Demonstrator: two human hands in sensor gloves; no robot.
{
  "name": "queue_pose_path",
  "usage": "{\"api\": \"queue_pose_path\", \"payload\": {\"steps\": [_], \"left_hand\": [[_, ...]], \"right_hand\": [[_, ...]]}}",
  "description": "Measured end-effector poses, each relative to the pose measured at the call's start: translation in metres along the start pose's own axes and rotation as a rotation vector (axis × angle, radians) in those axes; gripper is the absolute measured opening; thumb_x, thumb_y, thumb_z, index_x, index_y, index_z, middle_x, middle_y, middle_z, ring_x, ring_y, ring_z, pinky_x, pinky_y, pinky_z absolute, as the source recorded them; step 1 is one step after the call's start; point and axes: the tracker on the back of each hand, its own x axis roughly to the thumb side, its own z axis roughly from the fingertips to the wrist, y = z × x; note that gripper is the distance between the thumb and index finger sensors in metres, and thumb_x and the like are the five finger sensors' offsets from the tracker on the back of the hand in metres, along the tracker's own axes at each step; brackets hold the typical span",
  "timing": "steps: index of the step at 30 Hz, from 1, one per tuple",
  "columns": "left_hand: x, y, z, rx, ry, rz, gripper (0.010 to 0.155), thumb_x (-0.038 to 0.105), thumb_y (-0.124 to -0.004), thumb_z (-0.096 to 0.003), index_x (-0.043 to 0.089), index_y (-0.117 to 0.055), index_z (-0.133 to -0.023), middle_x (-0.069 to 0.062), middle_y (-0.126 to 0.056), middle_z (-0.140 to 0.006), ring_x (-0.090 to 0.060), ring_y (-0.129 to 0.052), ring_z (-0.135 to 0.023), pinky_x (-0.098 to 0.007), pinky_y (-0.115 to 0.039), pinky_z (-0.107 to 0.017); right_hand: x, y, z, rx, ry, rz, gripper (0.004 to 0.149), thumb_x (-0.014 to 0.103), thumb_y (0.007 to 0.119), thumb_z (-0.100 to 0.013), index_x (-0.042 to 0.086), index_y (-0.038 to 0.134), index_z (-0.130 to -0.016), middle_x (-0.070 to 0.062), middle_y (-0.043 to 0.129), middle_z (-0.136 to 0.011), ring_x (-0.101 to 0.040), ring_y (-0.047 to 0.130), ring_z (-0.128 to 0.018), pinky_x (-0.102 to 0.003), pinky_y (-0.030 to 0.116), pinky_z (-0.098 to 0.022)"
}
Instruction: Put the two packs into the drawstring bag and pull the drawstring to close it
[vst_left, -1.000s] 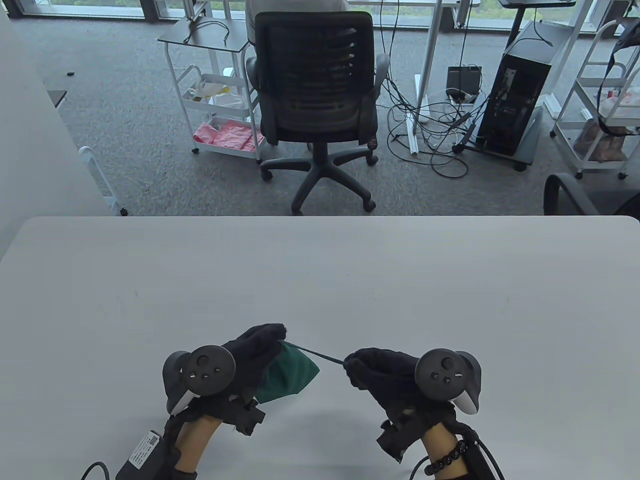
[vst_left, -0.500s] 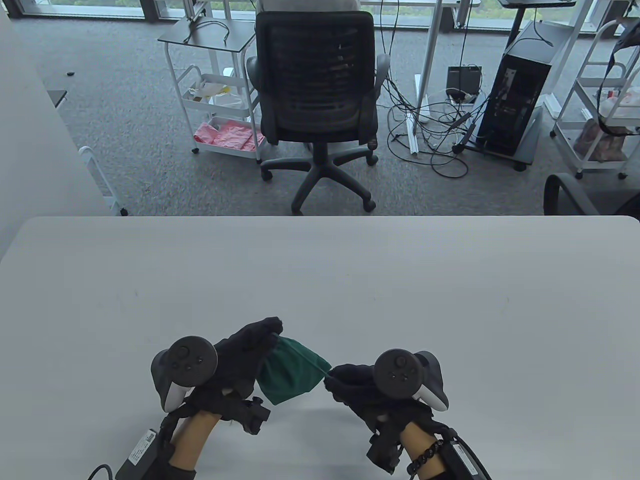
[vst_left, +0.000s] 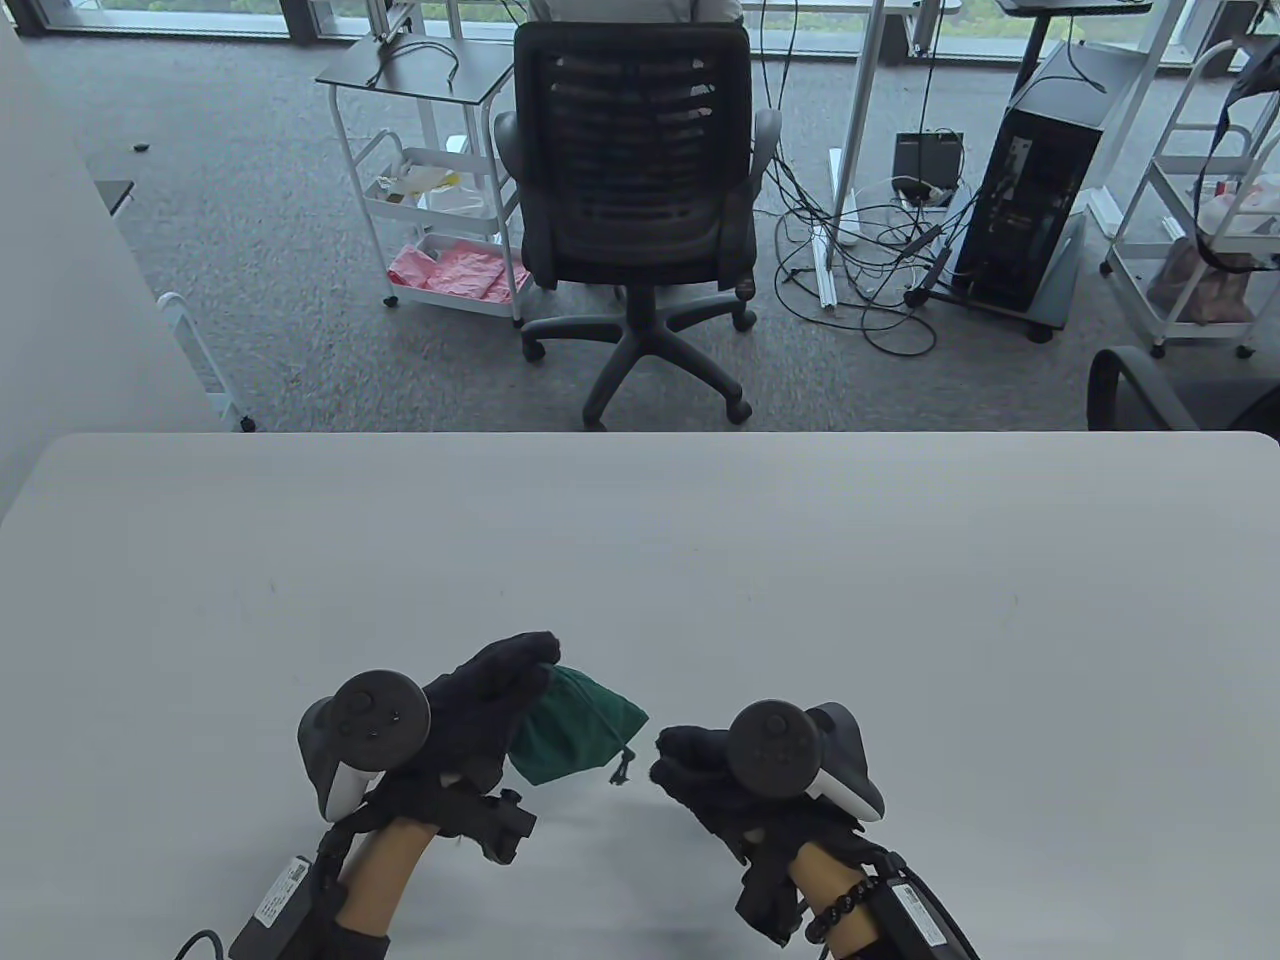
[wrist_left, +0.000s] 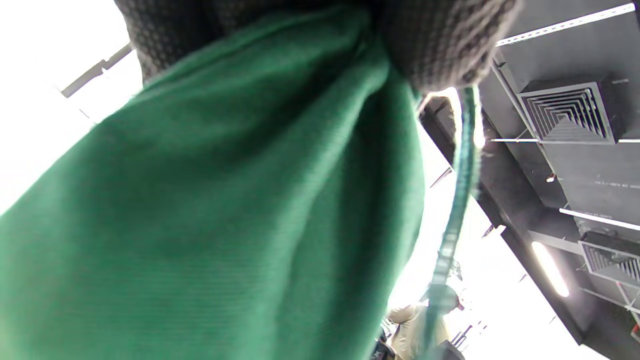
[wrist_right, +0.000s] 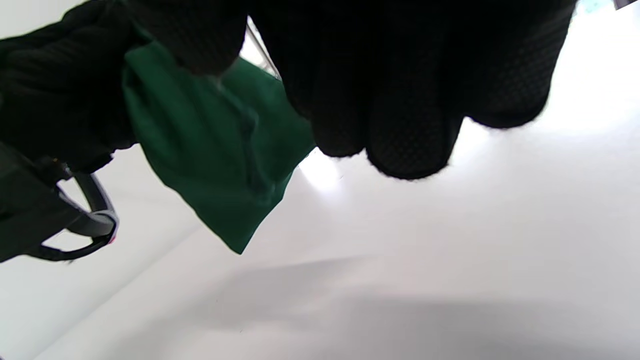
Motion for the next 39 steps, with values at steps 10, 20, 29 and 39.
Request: {"api": "queue_pose_path", "payload": {"steps": [10, 20, 29, 39], "left_hand": [[-0.001, -0.008, -0.003, -0.037, -0.081, -0.180, 0.042, 0.043, -0.077, -0.0486, 0.037, -0.084, -0.090, -0.001, -0.090, -0.097, -0.027, -0.106, -0.079, -0.048, -0.087, -0.064], [-0.002, -0.014, -0.019, -0.038, -0.077, -0.194, 0.041, 0.042, -0.082, -0.0436, 0.040, -0.088, -0.085, 0.005, -0.090, -0.097, -0.023, -0.104, -0.082, -0.047, -0.086, -0.067], [-0.010, -0.023, -0.057, -0.017, -0.022, -0.220, 0.040, 0.042, -0.087, -0.0398, 0.041, -0.091, -0.080, 0.009, -0.092, -0.094, -0.021, -0.104, -0.083, -0.046, -0.086, -0.068], [-0.023, -0.058, -0.073, -0.052, -0.031, -0.280, 0.040, 0.039, -0.089, -0.0376, 0.041, -0.093, -0.077, 0.010, -0.092, -0.094, -0.019, -0.101, -0.086, -0.044, -0.084, -0.070]], "right_hand": [[-0.039, -0.033, 0.008, -0.058, 0.121, 0.197, 0.076, 0.046, 0.069, -0.056, 0.002, 0.043, -0.112, -0.033, 0.037, -0.113, -0.061, 0.041, -0.100, -0.076, 0.045, -0.067], [-0.055, -0.035, 0.004, -0.009, 0.197, 0.271, 0.084, 0.048, 0.067, -0.056, 0.002, 0.022, -0.112, -0.029, 0.010, -0.112, -0.058, 0.008, -0.098, -0.076, 0.020, -0.065], [-0.061, -0.037, 0.007, -0.035, 0.220, 0.188, 0.082, 0.047, 0.067, -0.057, 0.002, 0.025, -0.112, -0.031, 0.016, -0.113, -0.059, 0.014, -0.099, -0.077, 0.023, -0.066], [-0.062, -0.038, 0.007, -0.058, 0.211, 0.188, 0.081, 0.046, 0.067, -0.057, 0.002, 0.028, -0.112, -0.030, 0.019, -0.113, -0.059, 0.017, -0.099, -0.077, 0.026, -0.066]]}}
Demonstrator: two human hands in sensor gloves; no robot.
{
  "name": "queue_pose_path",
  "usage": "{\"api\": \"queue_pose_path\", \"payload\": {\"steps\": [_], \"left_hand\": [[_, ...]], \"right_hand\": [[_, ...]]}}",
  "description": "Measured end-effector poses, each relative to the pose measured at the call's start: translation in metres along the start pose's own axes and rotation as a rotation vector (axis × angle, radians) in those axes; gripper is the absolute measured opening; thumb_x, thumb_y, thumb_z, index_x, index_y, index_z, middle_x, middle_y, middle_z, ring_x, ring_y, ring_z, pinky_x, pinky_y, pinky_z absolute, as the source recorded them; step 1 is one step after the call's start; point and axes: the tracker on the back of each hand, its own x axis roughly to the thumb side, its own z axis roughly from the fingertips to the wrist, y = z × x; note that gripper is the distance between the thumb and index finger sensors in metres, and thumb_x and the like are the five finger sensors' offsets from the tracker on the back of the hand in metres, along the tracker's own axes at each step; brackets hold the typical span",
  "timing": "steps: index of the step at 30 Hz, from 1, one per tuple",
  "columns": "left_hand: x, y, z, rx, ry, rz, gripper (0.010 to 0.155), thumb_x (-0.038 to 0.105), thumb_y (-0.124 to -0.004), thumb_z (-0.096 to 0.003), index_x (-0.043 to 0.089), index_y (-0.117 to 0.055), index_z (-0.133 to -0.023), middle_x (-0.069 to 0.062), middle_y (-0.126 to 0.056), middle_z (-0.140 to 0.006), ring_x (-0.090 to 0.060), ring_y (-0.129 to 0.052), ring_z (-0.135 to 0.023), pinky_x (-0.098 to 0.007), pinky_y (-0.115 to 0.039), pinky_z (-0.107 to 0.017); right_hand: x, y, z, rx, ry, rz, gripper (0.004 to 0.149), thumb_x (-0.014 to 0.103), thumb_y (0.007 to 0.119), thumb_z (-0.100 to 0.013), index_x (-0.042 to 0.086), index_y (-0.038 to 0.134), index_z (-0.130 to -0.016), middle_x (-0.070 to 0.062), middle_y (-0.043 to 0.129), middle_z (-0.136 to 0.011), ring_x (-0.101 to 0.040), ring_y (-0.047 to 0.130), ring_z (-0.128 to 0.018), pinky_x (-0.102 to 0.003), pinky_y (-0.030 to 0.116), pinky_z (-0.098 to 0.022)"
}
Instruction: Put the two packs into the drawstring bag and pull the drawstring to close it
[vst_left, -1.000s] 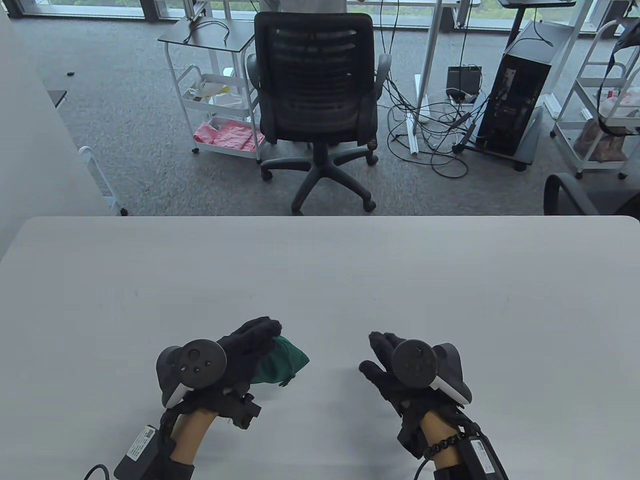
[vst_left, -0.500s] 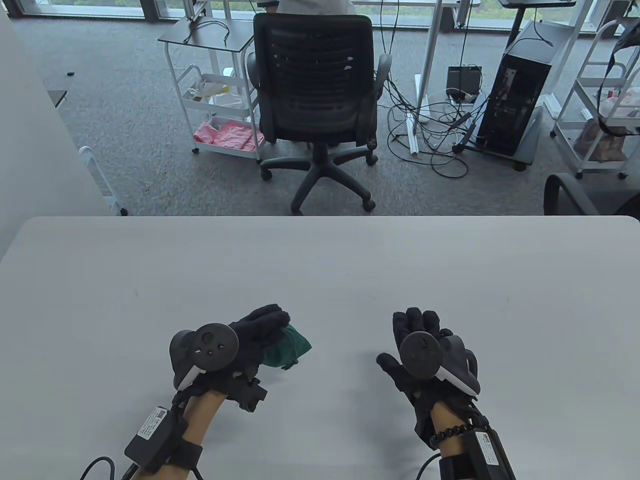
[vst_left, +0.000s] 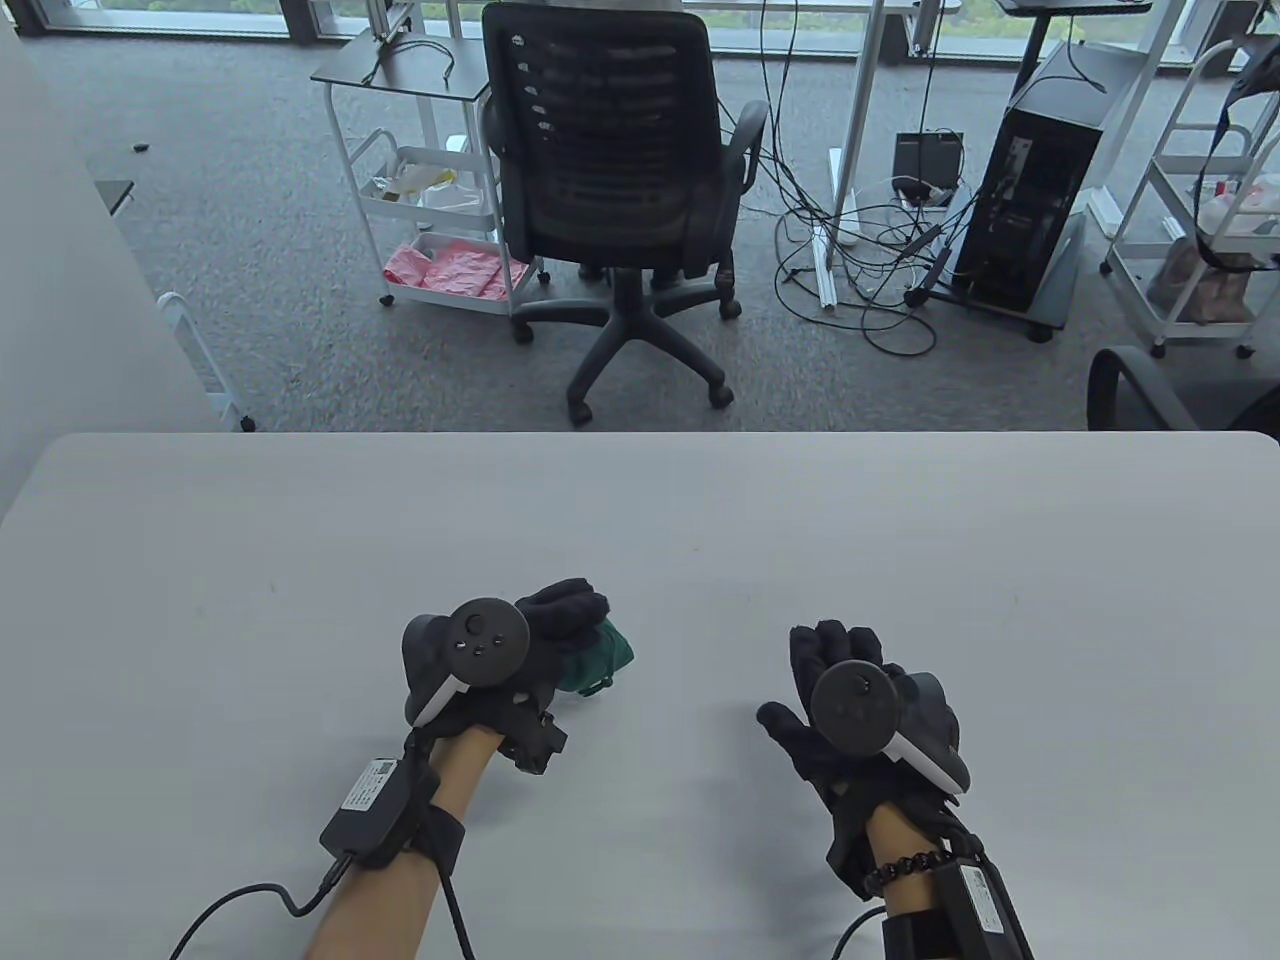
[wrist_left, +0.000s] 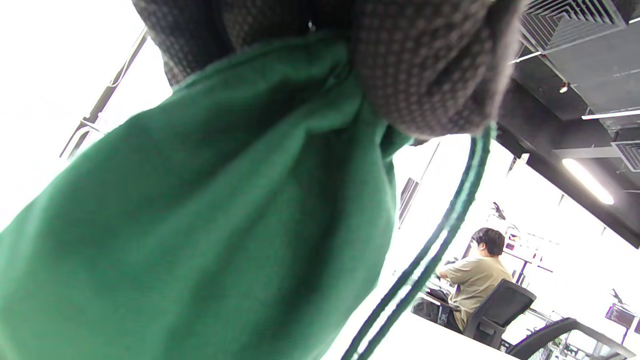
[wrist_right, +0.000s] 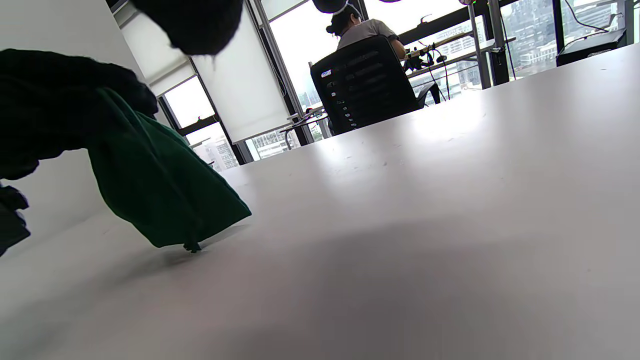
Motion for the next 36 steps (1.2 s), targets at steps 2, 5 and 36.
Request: {"api": "queue_pose_path", "payload": {"steps": [2, 5, 36], "left_hand": [[-0.002, -0.004, 0.002, -0.015, -0.007, 0.013, 0.040, 0.039, -0.090, -0.0370, 0.041, -0.093, -0.077, 0.010, -0.092, -0.093, -0.019, -0.101, -0.086, -0.044, -0.084, -0.070], [-0.002, -0.003, 0.008, -0.042, -0.024, 0.009, 0.040, 0.038, -0.090, -0.0367, 0.040, -0.094, -0.076, 0.010, -0.093, -0.093, -0.019, -0.101, -0.086, -0.044, -0.084, -0.070], [0.032, -0.031, 0.078, -0.441, -0.369, -0.489, 0.043, 0.036, -0.089, -0.0420, 0.037, -0.088, -0.085, 0.008, -0.088, -0.099, -0.026, -0.093, -0.094, -0.054, -0.076, -0.072]], "right_hand": [[-0.001, -0.001, 0.000, -0.010, -0.001, -0.005, 0.081, 0.046, 0.067, -0.057, 0.002, 0.028, -0.112, -0.031, 0.019, -0.113, -0.059, 0.017, -0.099, -0.077, 0.026, -0.066], [-0.001, -0.003, 0.001, -0.027, -0.001, -0.006, 0.081, 0.046, 0.067, -0.057, 0.002, 0.028, -0.112, -0.031, 0.020, -0.113, -0.059, 0.017, -0.099, -0.077, 0.026, -0.066], [0.005, 0.003, 0.001, -0.004, -0.010, 0.016, 0.080, 0.045, 0.066, -0.057, 0.002, 0.027, -0.112, -0.031, 0.019, -0.113, -0.060, 0.019, -0.099, -0.076, 0.028, -0.067]]}}
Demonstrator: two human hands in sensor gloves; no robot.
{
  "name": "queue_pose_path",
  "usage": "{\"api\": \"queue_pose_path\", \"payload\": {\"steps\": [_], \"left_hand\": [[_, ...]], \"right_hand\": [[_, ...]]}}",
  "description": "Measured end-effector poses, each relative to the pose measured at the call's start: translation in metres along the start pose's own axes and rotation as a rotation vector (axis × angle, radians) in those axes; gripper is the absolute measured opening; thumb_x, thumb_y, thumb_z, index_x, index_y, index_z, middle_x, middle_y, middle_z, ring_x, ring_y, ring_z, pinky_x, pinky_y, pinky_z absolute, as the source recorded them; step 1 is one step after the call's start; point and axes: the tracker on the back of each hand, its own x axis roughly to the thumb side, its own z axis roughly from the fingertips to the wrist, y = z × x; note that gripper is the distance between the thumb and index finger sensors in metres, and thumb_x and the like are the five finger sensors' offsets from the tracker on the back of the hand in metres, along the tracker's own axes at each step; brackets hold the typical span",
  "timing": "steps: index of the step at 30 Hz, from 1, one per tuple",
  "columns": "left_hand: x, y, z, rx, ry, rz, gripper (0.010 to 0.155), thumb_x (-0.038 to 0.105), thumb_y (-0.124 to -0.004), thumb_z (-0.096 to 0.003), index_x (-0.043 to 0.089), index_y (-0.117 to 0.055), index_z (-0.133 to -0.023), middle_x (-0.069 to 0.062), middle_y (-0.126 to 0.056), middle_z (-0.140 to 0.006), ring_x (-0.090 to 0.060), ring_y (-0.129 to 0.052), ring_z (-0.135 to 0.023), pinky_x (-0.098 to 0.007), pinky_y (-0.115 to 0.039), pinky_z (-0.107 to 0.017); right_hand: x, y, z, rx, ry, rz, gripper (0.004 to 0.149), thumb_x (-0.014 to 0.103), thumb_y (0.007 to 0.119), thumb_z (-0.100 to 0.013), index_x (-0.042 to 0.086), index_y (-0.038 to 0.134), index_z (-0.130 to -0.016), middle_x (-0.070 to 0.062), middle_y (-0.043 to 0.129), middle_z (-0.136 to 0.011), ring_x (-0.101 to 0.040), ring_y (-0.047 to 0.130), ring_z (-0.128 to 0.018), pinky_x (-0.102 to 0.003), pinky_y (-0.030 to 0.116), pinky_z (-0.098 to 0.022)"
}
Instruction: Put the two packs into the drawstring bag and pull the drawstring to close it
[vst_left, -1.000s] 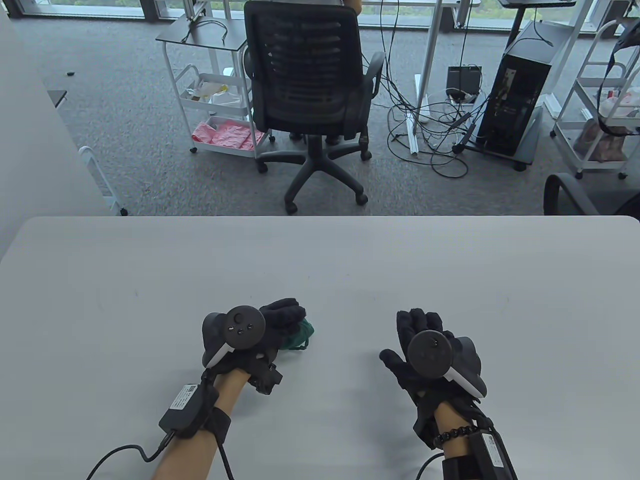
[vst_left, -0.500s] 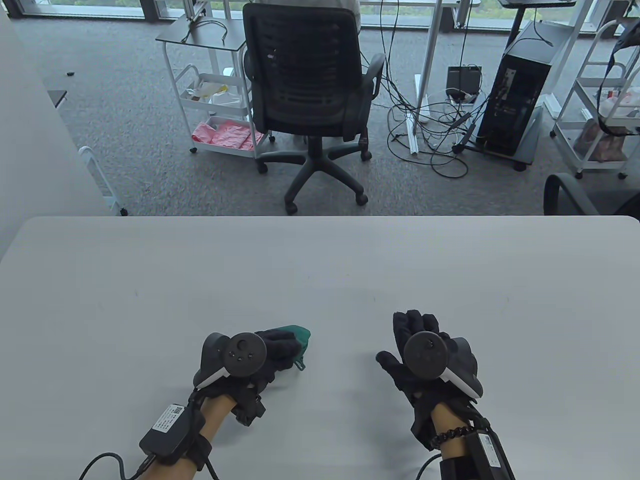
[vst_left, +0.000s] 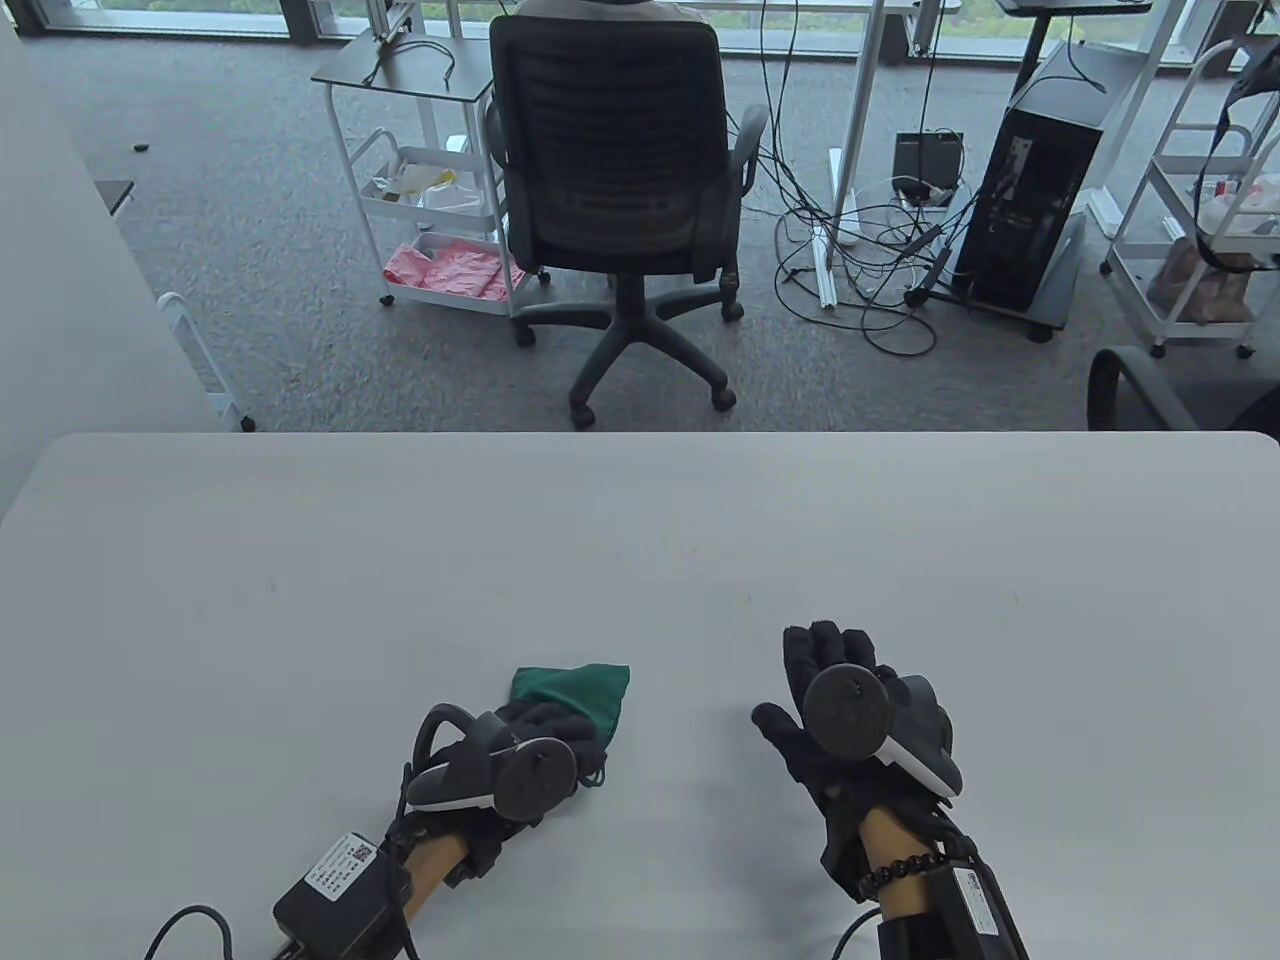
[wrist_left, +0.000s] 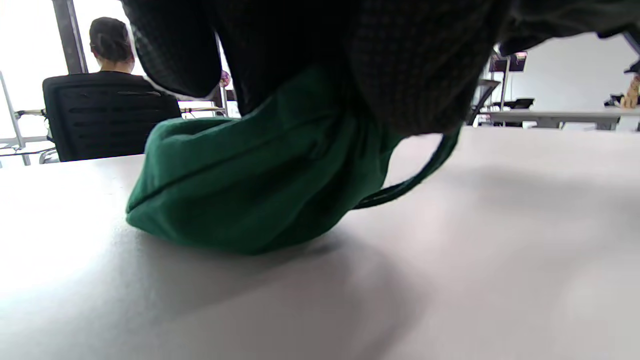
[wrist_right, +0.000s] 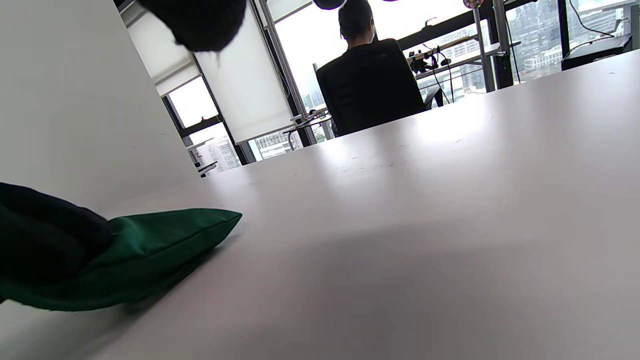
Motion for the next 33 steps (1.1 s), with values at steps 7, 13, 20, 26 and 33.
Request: {"api": "queue_pose_path", "payload": {"steps": [7, 13, 20, 26, 33], "left_hand": [[0.004, -0.008, 0.002, -0.134, -0.036, 0.096, 0.047, 0.040, -0.088, -0.0429, 0.035, -0.086, -0.089, 0.005, -0.085, -0.103, -0.029, -0.086, -0.100, -0.058, -0.072, -0.073], [-0.004, 0.007, 0.009, -0.051, 0.000, 0.197, 0.047, 0.043, -0.086, -0.0439, 0.035, -0.085, -0.090, 0.002, -0.087, -0.101, -0.030, -0.090, -0.097, -0.060, -0.074, -0.071], [-0.026, 0.036, 0.026, 0.201, 0.221, 0.059, 0.056, 0.049, -0.078, -0.0469, 0.031, -0.075, -0.099, -0.003, -0.081, -0.106, -0.036, -0.087, -0.098, -0.062, -0.072, -0.071], [-0.069, 0.040, 0.045, 0.138, 0.473, 0.001, 0.077, 0.056, -0.070, -0.0502, 0.020, -0.044, -0.114, -0.019, -0.052, -0.118, -0.055, -0.063, -0.104, -0.070, -0.058, -0.073], [-0.078, 0.043, 0.054, 0.092, 0.539, 0.007, 0.090, 0.062, -0.064, -0.0517, 0.015, -0.020, -0.115, -0.029, -0.025, -0.120, -0.067, -0.037, -0.105, -0.076, -0.043, -0.073]], "right_hand": [[0.001, 0.001, 0.000, 0.002, 0.002, 0.004, 0.080, 0.045, 0.066, -0.057, 0.002, 0.027, -0.112, -0.031, 0.019, -0.113, -0.060, 0.019, -0.099, -0.076, 0.028, -0.067], [0.002, 0.002, -0.001, 0.008, 0.000, 0.015, 0.080, 0.046, 0.066, -0.057, 0.002, 0.028, -0.112, -0.031, 0.019, -0.113, -0.060, 0.019, -0.099, -0.076, 0.028, -0.067], [0.001, 0.000, 0.000, 0.000, 0.003, 0.010, 0.080, 0.046, 0.067, -0.057, 0.002, 0.028, -0.112, -0.031, 0.019, -0.113, -0.059, 0.018, -0.099, -0.076, 0.028, -0.067], [0.001, -0.002, 0.001, -0.017, 0.003, 0.017, 0.081, 0.047, 0.067, -0.057, 0.003, 0.027, -0.112, -0.031, 0.017, -0.113, -0.059, 0.016, -0.099, -0.076, 0.026, -0.066], [0.003, -0.008, 0.007, -0.056, -0.001, 0.032, 0.082, 0.047, 0.067, -0.057, 0.003, 0.025, -0.112, -0.031, 0.015, -0.113, -0.059, 0.013, -0.098, -0.077, 0.024, -0.066]]}}
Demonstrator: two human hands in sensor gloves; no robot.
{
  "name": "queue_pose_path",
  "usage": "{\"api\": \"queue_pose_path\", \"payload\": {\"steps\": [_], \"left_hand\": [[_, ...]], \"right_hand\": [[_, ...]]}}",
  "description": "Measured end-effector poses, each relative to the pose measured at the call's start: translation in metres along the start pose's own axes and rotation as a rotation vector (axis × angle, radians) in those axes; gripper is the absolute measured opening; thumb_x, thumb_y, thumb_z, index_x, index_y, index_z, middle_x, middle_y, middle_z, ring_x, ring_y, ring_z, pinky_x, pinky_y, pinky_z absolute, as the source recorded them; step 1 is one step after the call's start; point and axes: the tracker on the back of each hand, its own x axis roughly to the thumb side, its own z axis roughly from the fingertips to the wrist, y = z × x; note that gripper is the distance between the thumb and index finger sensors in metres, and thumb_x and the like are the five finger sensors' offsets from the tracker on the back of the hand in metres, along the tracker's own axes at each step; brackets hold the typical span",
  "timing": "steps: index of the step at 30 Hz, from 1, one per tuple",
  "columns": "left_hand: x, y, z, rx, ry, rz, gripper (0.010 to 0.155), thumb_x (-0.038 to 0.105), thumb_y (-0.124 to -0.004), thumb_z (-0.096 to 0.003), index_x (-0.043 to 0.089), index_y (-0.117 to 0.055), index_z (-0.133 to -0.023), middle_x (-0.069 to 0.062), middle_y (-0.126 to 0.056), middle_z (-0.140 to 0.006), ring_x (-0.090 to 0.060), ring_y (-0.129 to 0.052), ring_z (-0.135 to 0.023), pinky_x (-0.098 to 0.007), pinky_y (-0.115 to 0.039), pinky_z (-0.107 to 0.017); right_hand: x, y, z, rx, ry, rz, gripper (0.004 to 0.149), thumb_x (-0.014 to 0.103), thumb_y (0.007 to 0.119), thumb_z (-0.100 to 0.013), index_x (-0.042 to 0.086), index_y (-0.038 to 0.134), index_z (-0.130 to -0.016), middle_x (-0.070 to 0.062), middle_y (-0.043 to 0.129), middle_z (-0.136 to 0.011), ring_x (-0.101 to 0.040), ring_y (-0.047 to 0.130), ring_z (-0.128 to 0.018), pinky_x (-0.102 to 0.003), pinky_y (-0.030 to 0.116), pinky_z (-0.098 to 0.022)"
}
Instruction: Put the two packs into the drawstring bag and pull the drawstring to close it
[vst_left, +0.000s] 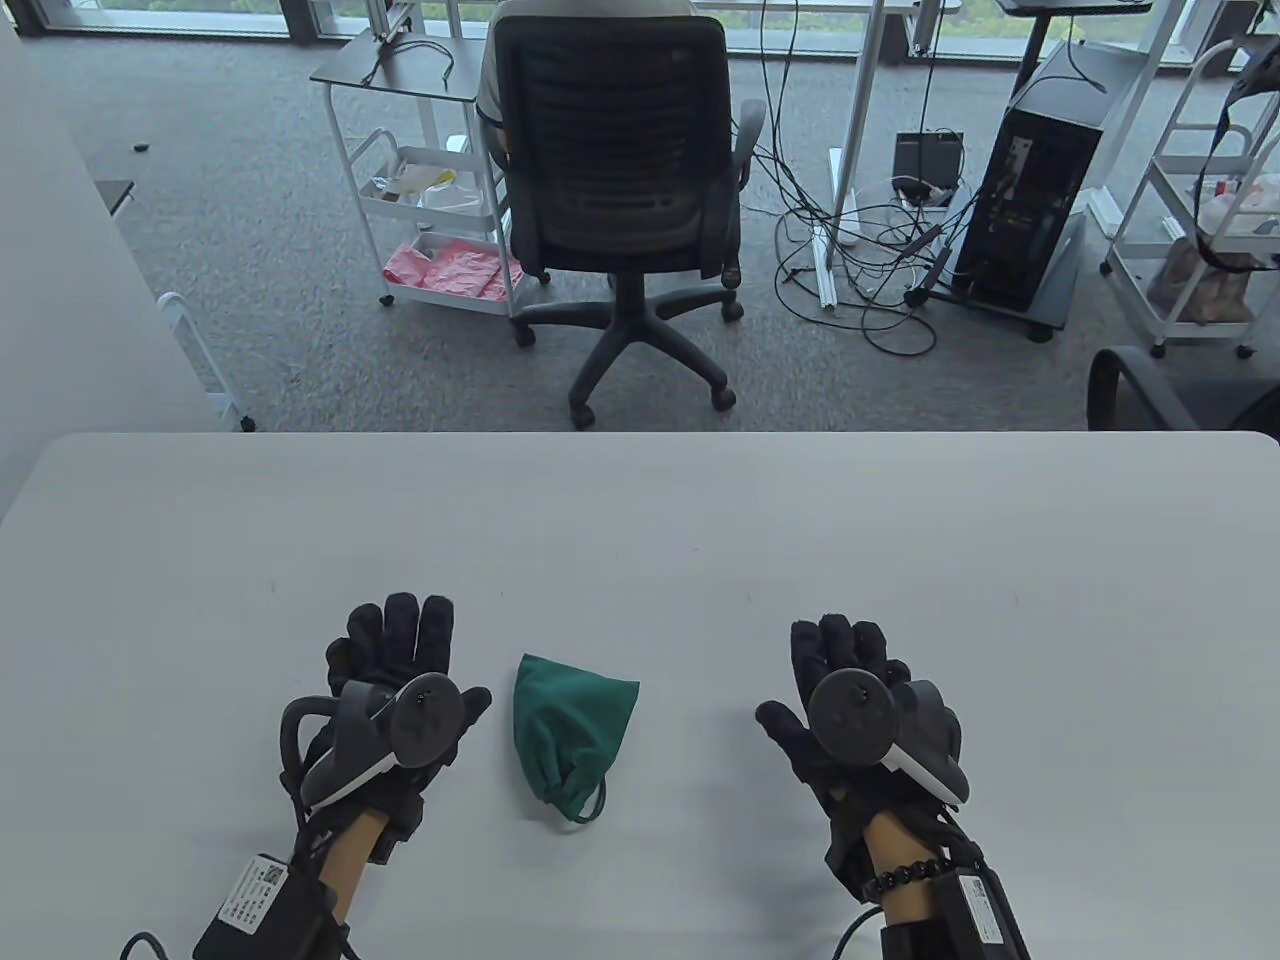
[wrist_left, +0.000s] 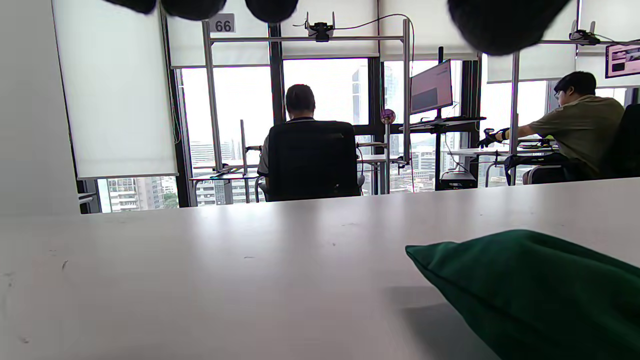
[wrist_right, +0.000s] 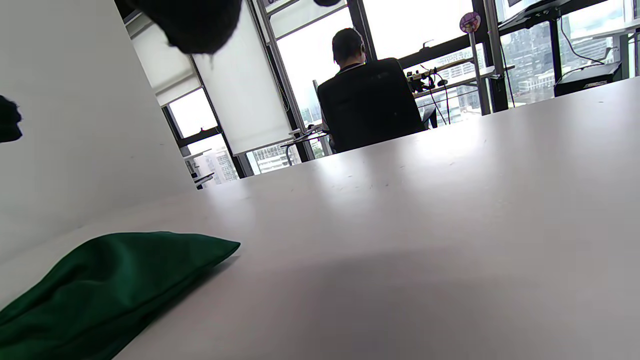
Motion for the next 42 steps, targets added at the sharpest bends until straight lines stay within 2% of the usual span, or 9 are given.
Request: {"api": "queue_pose_path", "payload": {"steps": [6, 12, 26, 42], "left_hand": [[-0.001, -0.012, -0.003, -0.149, 0.010, -0.023, 0.095, 0.065, -0.059, -0.0531, 0.015, -0.002, -0.111, -0.036, -0.003, -0.115, -0.073, -0.016, -0.101, -0.081, -0.031, -0.070], [-0.002, -0.018, -0.004, -0.205, 0.002, -0.028, 0.095, 0.066, -0.057, -0.0535, 0.016, 0.001, -0.110, -0.037, 0.001, -0.113, -0.074, -0.011, -0.099, -0.082, -0.028, -0.069], [-0.004, -0.020, -0.005, -0.152, 0.004, -0.005, 0.092, 0.065, -0.058, -0.0533, 0.017, -0.007, -0.112, -0.035, -0.008, -0.116, -0.071, -0.017, -0.102, -0.080, -0.031, -0.071], [0.001, -0.024, -0.005, -0.165, -0.030, 0.009, 0.091, 0.065, -0.060, -0.0530, 0.019, -0.009, -0.113, -0.033, -0.010, -0.117, -0.070, -0.020, -0.103, -0.079, -0.032, -0.071]], "right_hand": [[0.006, -0.005, 0.003, 0.000, -0.012, 0.026, 0.087, 0.049, 0.066, -0.057, 0.002, 0.017, -0.111, -0.035, 0.007, -0.110, -0.062, 0.005, -0.094, -0.078, 0.018, -0.063], [0.009, -0.006, 0.002, 0.007, -0.022, 0.050, 0.089, 0.050, 0.066, -0.056, 0.001, 0.015, -0.110, -0.036, 0.006, -0.109, -0.062, 0.005, -0.094, -0.078, 0.016, -0.062], [0.006, -0.009, 0.001, -0.027, -0.014, 0.024, 0.087, 0.049, 0.066, -0.057, 0.001, 0.018, -0.111, -0.034, 0.010, -0.111, -0.062, 0.008, -0.096, -0.079, 0.018, -0.062], [0.011, -0.012, 0.006, -0.047, -0.030, 0.029, 0.086, 0.048, 0.066, -0.057, 0.001, 0.019, -0.111, -0.034, 0.010, -0.111, -0.062, 0.008, -0.096, -0.079, 0.019, -0.063]]}}
